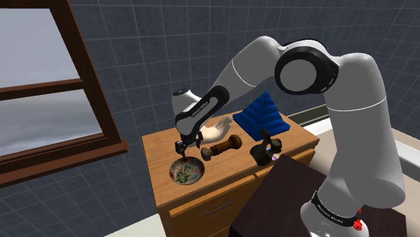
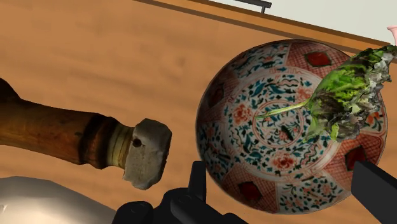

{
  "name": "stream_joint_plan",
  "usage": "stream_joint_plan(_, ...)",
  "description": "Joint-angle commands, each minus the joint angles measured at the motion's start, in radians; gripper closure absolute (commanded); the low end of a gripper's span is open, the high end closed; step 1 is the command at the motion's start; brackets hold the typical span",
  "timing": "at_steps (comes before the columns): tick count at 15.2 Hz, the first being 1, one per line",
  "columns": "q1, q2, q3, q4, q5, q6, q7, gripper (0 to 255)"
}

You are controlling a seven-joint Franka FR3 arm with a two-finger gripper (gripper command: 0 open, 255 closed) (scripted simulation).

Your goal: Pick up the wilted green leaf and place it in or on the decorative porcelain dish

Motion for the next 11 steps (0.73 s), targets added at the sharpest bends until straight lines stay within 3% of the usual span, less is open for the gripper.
stream_joint_plan(1,0.000,-0.032,0.001,0.008,0.001,-0.039,-0.001,0)
stream_joint_plan(3,0.001,-0.068,0.002,0.019,0.002,-0.087,-0.002,0)
stream_joint_plan(11,0.001,-0.068,0.002,0.019,0.002,-0.087,-0.002,0)
